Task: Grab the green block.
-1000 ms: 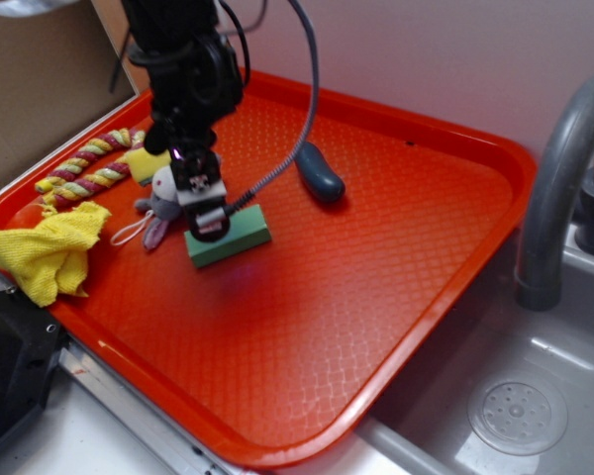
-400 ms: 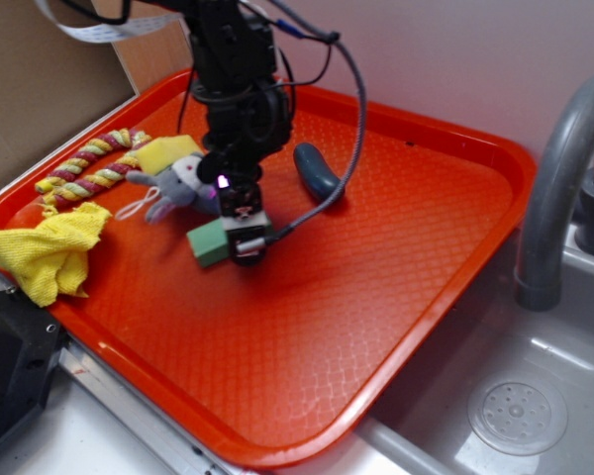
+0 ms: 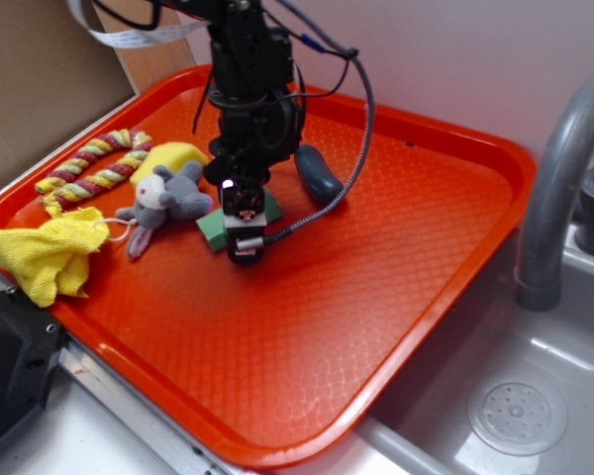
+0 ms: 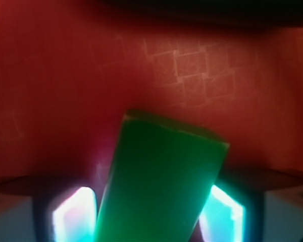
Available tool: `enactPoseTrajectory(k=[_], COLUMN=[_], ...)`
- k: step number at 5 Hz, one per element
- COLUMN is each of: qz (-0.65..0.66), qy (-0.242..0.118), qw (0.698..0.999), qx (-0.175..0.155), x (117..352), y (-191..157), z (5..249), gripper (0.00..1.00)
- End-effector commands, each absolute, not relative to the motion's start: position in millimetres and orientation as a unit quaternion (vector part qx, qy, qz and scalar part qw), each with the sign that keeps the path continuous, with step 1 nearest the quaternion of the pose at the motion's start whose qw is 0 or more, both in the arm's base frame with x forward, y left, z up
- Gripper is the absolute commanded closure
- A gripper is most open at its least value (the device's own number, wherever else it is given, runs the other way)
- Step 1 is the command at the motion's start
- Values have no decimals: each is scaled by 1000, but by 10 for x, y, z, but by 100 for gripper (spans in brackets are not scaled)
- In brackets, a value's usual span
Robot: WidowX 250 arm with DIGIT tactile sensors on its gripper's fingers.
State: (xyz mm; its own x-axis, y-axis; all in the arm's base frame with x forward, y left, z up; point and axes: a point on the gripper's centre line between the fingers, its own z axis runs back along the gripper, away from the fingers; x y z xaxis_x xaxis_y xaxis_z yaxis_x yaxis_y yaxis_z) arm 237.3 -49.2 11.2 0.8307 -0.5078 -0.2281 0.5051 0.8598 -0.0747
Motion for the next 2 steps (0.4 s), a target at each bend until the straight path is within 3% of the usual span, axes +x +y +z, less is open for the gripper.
enactPoseTrajectory(k=[1, 2], qz=[-260, -222], qy=[120, 94], qw=[958, 970], qx=[3, 23], x=[2309, 2314], y=[-438, -415], z=[105, 567], gripper=[100, 100])
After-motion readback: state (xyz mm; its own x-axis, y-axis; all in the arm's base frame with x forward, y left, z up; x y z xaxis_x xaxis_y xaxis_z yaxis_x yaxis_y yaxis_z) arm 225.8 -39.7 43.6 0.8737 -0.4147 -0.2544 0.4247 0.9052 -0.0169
